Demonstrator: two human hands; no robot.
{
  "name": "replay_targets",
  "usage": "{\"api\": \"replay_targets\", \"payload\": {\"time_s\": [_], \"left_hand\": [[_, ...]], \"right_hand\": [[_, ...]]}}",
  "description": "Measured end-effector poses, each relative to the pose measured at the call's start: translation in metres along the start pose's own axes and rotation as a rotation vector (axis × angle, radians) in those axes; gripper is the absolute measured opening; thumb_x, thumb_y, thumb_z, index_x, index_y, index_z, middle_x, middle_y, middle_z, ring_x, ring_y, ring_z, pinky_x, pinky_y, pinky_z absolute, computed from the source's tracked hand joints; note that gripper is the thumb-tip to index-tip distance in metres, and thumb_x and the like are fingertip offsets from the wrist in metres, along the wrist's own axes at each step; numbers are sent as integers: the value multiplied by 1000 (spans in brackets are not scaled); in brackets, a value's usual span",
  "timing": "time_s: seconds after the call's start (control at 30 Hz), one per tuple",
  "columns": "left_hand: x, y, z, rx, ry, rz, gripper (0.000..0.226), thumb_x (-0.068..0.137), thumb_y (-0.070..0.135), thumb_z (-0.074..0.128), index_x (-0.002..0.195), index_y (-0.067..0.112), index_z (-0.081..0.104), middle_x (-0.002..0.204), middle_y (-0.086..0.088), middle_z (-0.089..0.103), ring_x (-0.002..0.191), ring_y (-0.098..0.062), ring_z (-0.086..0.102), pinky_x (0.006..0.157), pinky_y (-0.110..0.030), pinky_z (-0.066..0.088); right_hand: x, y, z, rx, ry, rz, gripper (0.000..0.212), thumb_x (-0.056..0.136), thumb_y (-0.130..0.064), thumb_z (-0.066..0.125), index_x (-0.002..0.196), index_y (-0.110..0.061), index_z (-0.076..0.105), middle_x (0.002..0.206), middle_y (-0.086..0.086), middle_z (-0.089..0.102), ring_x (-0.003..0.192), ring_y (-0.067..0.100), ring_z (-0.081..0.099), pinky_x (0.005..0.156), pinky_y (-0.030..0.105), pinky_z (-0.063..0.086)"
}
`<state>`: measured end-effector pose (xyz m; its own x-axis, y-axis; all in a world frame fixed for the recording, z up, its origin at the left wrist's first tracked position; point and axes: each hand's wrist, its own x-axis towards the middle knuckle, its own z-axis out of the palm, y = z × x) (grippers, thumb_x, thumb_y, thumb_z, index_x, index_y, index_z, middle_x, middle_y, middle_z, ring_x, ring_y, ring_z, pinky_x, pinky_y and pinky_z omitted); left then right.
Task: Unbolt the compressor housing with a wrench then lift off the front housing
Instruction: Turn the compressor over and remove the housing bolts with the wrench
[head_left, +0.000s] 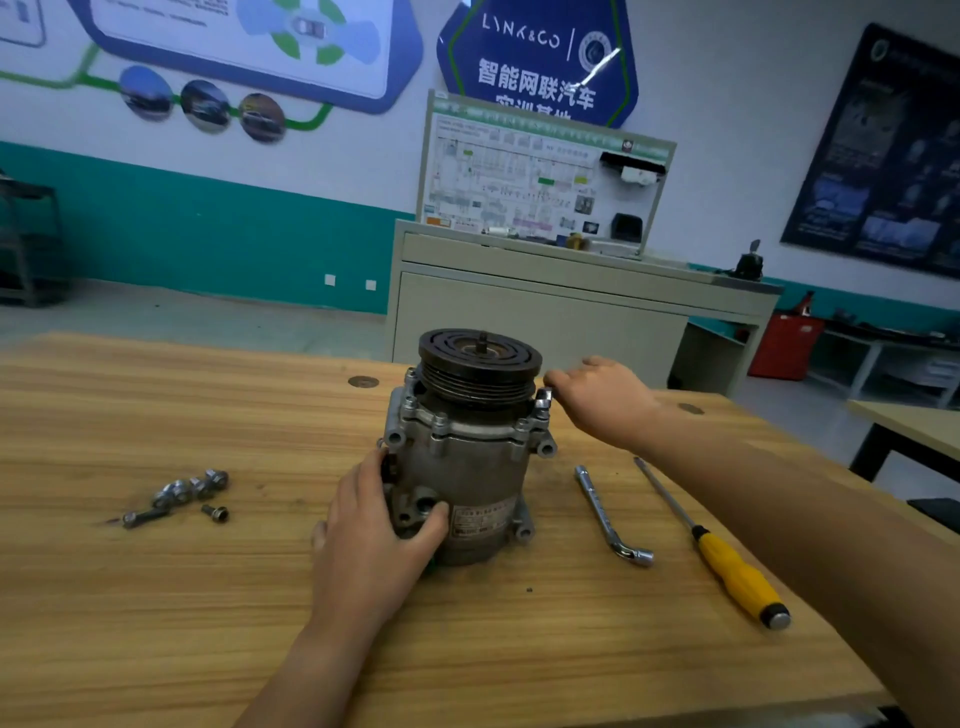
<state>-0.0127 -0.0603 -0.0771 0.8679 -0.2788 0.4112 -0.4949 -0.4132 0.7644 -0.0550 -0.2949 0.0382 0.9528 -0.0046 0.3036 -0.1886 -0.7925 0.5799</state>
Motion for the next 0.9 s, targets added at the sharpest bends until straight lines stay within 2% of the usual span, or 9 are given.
{"api": "replay_targets", "payload": {"time_s": [0.03, 0.1, 0.17, 0.23, 0.33, 0.5, 0.67, 0.8, 0.9], "left_hand": [[0, 0, 0, -4, 4, 2, 78, 78, 44, 66, 142, 21, 28, 141, 1, 37, 129, -19, 37, 104, -49, 34], [-1, 0, 1, -5, 10, 12, 77, 78, 43, 67, 141, 20, 29, 140, 0, 40, 129, -19, 38, 104, -49, 34], [0, -1, 1, -5, 8, 13, 77, 78, 42, 67, 141, 20, 31, 139, -1, 40, 129, -20, 38, 103, -50, 35], [1, -1, 1, -2, 11, 15, 77, 78, 41, 68, 141, 19, 31, 139, -2, 41, 129, -21, 37, 103, -51, 35], [1, 1, 1, -5, 17, 21, 76, 77, 39, 69, 140, 17, 32, 138, -4, 41, 129, -22, 37, 103, -51, 34], [0, 1, 1, -4, 22, 37, 73, 77, 38, 69, 138, 17, 35, 135, -4, 42, 126, -22, 39, 101, -51, 36], [0, 0, 0, 1, 19, 37, 75, 77, 40, 68, 140, 17, 34, 136, -4, 42, 127, -22, 38, 102, -51, 36], [0, -1, 0, 2, 15, 36, 75, 78, 41, 67, 140, 16, 33, 137, -5, 41, 127, -21, 38, 102, -51, 35], [0, -1, 0, -2, 11, 37, 75, 78, 41, 67, 140, 17, 32, 138, -4, 40, 128, -21, 38, 102, -51, 36]], "right_hand": [[-2, 2, 0, 6, 21, 18, 24, 98, -16, 38, 121, -13, 46, 101, 4, 65, 91, 23, 60, 93, 31, 38], [-14, 4, -4, 60, 75, 103, 23, 99, -20, 35, 117, -12, 47, 88, 2, 62, 78, 21, 59, 75, 29, 43], [-33, 2, -13, 236, 171, 240, 24, 100, -24, 32, 113, -10, 47, 66, -4, 50, 57, 18, 51, 50, 27, 37], [-54, -5, -24, 459, 247, 333, 23, 98, -23, 34, 114, -10, 46, 56, -8, 43, 47, 14, 45, 41, 26, 30], [-78, -17, -40, 465, 80, 299, 28, 97, -24, 32, 122, -17, 43, 62, -7, 46, 57, 15, 50, 47, 30, 37], [-79, -28, -52, 304, -150, 329, 26, 97, -20, 31, 120, -17, 43, 65, -4, 43, 61, 15, 46, 44, 26, 27], [-70, -33, -62, 23, -215, 271, 21, 92, -8, 38, 113, -11, 44, 60, -2, 38, 50, 12, 38, 40, 24, 26], [-68, -37, -72, -60, -230, 195, 16, 95, -14, 36, 106, -9, 47, 59, -2, 33, 47, 12, 35, 38, 24, 25], [-63, -28, -74, -38, -268, 182, 16, 97, -21, 34, 104, -13, 45, 61, -3, 38, 50, 11, 38, 41, 24, 29]]}}
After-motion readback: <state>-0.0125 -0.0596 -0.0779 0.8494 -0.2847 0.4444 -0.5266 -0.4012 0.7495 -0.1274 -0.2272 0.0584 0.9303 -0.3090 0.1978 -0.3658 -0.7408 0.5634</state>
